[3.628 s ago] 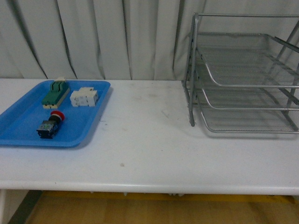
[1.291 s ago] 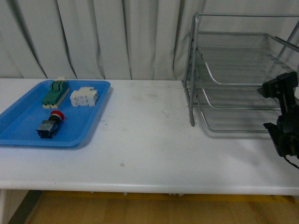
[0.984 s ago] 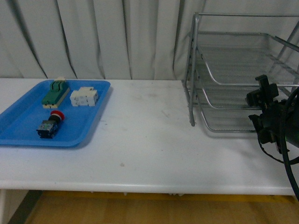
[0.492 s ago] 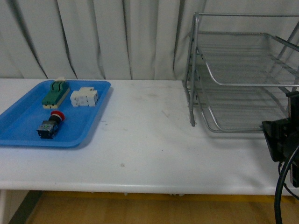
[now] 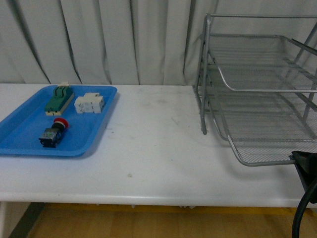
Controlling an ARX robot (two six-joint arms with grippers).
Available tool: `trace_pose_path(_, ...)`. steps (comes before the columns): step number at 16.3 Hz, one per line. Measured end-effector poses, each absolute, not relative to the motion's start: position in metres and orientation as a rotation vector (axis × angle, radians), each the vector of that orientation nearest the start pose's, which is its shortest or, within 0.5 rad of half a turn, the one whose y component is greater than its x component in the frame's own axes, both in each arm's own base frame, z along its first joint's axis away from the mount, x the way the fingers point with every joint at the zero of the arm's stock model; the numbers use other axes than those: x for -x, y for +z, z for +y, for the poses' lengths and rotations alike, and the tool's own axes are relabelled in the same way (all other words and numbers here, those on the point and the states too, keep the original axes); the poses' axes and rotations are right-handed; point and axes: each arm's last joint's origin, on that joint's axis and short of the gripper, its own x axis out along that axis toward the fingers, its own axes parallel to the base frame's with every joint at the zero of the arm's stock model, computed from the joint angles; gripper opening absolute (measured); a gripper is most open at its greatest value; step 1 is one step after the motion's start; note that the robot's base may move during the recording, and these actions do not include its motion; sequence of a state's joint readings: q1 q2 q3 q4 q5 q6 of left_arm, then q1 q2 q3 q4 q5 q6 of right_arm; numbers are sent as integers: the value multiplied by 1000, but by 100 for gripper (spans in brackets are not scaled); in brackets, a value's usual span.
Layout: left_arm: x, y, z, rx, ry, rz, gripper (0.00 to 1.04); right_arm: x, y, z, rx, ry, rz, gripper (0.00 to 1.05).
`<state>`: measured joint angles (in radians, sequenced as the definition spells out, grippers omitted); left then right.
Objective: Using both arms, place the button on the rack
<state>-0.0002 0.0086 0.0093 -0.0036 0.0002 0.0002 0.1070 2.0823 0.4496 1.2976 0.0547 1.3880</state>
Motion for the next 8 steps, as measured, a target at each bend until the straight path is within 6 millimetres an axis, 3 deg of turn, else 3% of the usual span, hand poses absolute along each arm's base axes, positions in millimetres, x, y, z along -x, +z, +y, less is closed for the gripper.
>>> trace_pose_path(1,-98,166,0,0,0,3,98,-283,54,29,-1312,-177,320,11)
trace_pose_path(3,-98,166,0,0,0,3,98,-279,52,30,-1216,-169,347,35)
trace_pose_path(5,-98,166,0,-1,0,3,98,-268,65,31,-1130,-116,338,59)
trace_pose_path(7,-98,166,0,-1,0,3,98,-247,82,34,-1040,-65,346,79)
trace_pose_path(8,-98,166,0,0,0,3,98,-227,88,39,-934,-73,398,92)
